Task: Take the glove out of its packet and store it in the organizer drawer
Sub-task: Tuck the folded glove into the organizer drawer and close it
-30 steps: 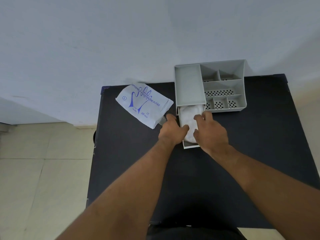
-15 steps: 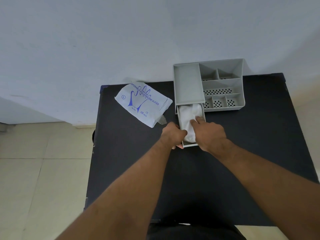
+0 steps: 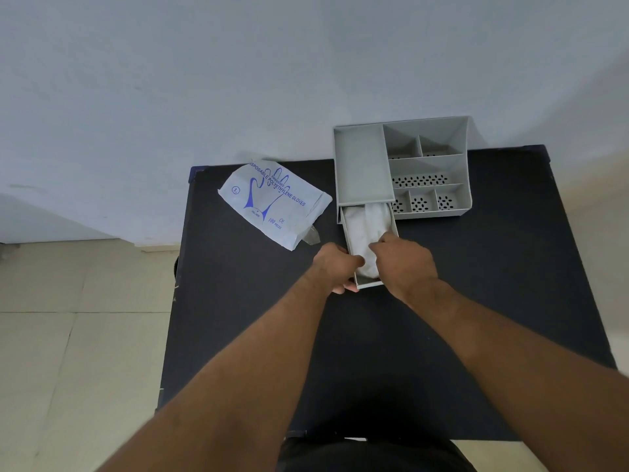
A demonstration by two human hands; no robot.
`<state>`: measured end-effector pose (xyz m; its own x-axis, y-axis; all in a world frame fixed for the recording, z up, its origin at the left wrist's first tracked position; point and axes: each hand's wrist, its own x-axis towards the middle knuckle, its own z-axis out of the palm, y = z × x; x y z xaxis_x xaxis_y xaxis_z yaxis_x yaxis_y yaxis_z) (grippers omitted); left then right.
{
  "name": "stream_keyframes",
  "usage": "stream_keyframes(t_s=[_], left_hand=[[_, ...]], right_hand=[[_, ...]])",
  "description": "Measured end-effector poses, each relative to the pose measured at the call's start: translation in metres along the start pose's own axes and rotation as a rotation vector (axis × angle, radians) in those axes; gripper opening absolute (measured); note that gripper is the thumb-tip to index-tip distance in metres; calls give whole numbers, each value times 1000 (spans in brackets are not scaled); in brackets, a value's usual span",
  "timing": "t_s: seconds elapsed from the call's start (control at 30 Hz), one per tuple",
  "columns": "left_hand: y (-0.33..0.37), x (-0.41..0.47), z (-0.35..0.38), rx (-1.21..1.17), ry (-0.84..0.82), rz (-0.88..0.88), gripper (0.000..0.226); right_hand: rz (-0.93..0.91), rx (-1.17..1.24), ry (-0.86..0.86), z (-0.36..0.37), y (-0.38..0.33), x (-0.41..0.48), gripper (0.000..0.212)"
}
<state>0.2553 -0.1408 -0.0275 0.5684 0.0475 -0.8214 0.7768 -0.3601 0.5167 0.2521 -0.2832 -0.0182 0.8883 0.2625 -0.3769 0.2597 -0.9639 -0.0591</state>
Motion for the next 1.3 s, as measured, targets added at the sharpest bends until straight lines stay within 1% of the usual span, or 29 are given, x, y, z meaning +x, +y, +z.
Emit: stream_keyframes(t_s=[0.1, 0.2, 0.3, 0.37, 0.47, 0.6, 0.73, 0.8, 0.9, 0.93, 0.97, 1.07, 1.13, 1.23, 1.3], left_hand=[[-1, -1, -1, -5, -8, -1, 25], [-2, -2, -2, -52, -6, -21, 22], [-2, -4, -1, -41, -4, -24, 26], [-1, -3, 3, -58, -3, -22, 24], [0, -2, 6, -90, 16, -22, 22], [-2, -1, 4, -131, 43, -32, 21], [-1, -2, -2, -156, 101, -15, 8], [1, -3, -5, -160, 138, 5, 4], [3, -1, -8, -185, 186, 58, 3], [3, -1, -8, -195, 194, 76, 7], [3, 0, -8, -205, 203, 100, 16], [1, 3, -8, -186, 258, 196, 54], [0, -1, -8, -179, 277, 253, 75], [0, -4, -7, -159, 284, 376, 94], [1, -2, -7, -124, 280, 471, 97]], right_hand=[[-35, -18, -10, 0, -2, 0, 28], [-14, 51, 19, -1, 2, -4, 37], [59, 210, 67, -4, 4, -11, 42], [89, 280, 80, -4, 5, -14, 38], [85, 307, 101, 0, 9, -21, 33], [16, 243, 45, 6, 12, -29, 46], [-88, 113, 20, 10, 16, -33, 65], [-113, 63, 37, 12, 19, -33, 62], [-96, 76, 131, 13, 20, -29, 48], [-87, 100, 144, 12, 18, -28, 46], [-77, 121, 152, 11, 16, -26, 46], [-45, 147, 213, 7, 12, -18, 47], [1, 144, 252, 5, 11, -12, 50], [53, 103, 241, -1, 10, -1, 42], [53, 81, 228, -6, 10, 5, 37]])
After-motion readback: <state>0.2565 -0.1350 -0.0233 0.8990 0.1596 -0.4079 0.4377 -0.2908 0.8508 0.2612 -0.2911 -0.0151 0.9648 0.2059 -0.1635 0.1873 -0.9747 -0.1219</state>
